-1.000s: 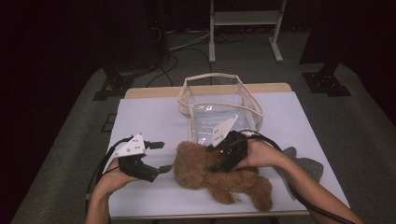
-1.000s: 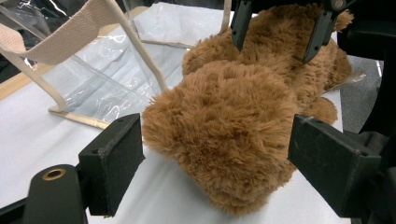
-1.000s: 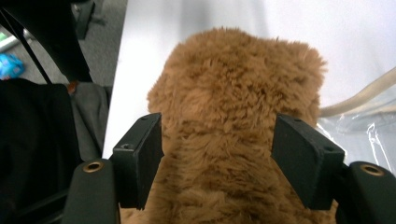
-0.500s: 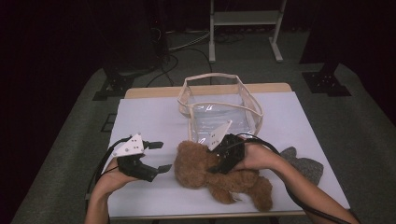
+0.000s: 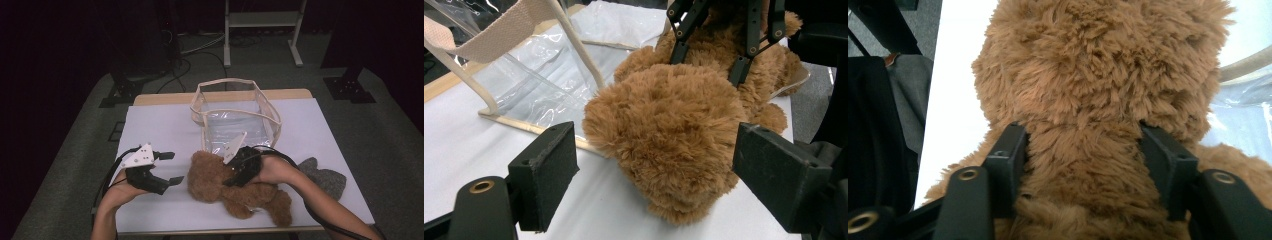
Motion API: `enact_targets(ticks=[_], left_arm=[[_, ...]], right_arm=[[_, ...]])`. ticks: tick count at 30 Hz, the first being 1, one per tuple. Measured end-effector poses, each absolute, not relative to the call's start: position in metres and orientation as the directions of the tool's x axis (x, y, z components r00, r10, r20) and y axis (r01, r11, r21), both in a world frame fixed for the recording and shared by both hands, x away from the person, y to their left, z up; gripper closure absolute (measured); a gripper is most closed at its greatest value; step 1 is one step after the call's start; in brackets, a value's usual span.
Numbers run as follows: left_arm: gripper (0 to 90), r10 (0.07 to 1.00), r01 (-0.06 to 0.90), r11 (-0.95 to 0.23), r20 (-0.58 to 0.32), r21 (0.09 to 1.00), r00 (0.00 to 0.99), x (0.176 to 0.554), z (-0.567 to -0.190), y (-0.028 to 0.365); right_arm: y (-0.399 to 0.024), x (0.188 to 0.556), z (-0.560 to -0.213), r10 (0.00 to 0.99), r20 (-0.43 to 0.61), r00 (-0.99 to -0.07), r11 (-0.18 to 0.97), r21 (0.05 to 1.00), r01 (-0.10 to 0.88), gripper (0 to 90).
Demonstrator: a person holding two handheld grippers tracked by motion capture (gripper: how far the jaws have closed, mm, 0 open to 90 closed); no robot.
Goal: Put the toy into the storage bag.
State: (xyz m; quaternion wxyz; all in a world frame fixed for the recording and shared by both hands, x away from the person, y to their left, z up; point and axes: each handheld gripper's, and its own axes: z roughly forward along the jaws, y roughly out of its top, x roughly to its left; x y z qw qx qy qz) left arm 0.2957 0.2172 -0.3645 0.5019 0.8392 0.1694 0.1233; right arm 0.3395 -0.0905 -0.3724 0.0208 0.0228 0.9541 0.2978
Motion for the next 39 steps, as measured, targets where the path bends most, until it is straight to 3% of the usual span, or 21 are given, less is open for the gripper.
enact_targets(ticks=[17,39], left_arm=[[16.9,0.415,0.167,-0.441,0.035,0.882,0.909,0.297,-0.366,0.219],[16.3,0.411,0.164,-0.438,0.035,0.884,0.911,0.297,-0.368,0.221]], right_arm=[[-0.097,0.342,-0.378,0.052,-0.013,-0.999,0.798,0.601,0.034,59.4],[-0.106,0.342,-0.37,0.092,0.049,-0.995,0.757,0.645,0.101,70.6]])
